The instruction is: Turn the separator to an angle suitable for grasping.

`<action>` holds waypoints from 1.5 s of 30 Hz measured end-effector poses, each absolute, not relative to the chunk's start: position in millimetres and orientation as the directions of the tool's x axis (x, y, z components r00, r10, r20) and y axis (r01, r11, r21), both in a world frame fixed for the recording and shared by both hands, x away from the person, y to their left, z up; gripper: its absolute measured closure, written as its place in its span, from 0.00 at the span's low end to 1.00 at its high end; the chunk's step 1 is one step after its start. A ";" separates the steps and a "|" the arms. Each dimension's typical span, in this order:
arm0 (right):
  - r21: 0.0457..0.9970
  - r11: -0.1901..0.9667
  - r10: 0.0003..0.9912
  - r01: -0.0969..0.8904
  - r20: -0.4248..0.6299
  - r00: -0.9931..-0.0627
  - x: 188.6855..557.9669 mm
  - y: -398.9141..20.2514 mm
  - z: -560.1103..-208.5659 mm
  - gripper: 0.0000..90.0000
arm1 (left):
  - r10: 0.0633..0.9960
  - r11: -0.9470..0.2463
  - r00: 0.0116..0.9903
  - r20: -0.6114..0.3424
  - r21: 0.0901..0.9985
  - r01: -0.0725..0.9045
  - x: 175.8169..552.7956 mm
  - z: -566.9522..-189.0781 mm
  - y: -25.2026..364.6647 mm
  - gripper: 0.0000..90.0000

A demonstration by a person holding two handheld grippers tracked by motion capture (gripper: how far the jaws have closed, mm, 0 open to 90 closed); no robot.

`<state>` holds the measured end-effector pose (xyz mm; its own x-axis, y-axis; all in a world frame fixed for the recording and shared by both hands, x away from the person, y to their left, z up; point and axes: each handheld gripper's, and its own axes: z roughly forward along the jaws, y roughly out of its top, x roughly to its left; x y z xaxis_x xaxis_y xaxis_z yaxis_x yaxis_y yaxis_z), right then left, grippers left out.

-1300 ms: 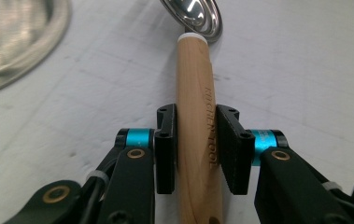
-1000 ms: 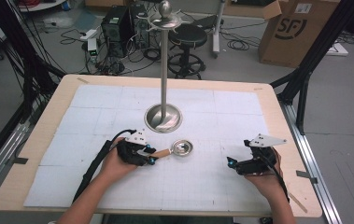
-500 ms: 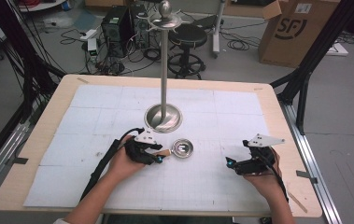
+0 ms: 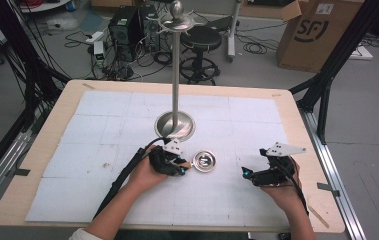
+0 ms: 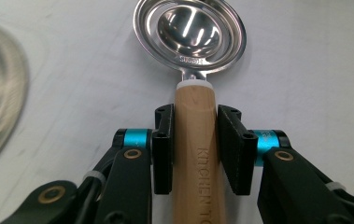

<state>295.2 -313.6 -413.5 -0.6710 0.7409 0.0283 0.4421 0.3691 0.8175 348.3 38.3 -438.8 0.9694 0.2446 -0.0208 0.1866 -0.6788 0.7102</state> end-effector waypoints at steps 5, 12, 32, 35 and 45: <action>0.824 0.359 0.743 0.438 0.031 -0.669 294.7 -314.9 -411.4 0.01 | 0.186 -0.688 0.982 -0.017 0.711 0.143 344.4 -438.9 5.7 0.76; 0.823 0.363 0.742 0.437 0.029 -0.670 294.4 -315.1 -411.5 0.01 | 0.156 -0.689 0.987 -0.028 0.713 0.129 347.4 -438.9 -29.9 0.76; 0.821 0.369 0.743 0.435 0.019 -0.669 292.6 -315.8 -411.6 0.01 | 0.245 -0.588 0.968 -0.047 0.787 0.187 338.5 -407.6 44.6 0.44; 0.820 0.373 0.743 0.433 0.016 -0.669 292.5 -315.3 -411.5 0.01 | 0.282 -0.541 0.957 -0.071 0.812 0.220 335.4 -403.0 72.8 0.41; 0.817 0.384 0.742 0.430 0.004 -0.670 292.4 -314.1 -412.0 0.01 | 0.376 -0.447 0.923 -0.083 0.856 0.259 327.6 -399.5 134.6 0.31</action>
<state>292.4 -314.1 -412.0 -0.6705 0.7419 0.0036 0.4298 0.3844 0.8171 327.6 134.6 -399.5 0.9231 0.3756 -0.0830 0.2591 -0.4475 0.8559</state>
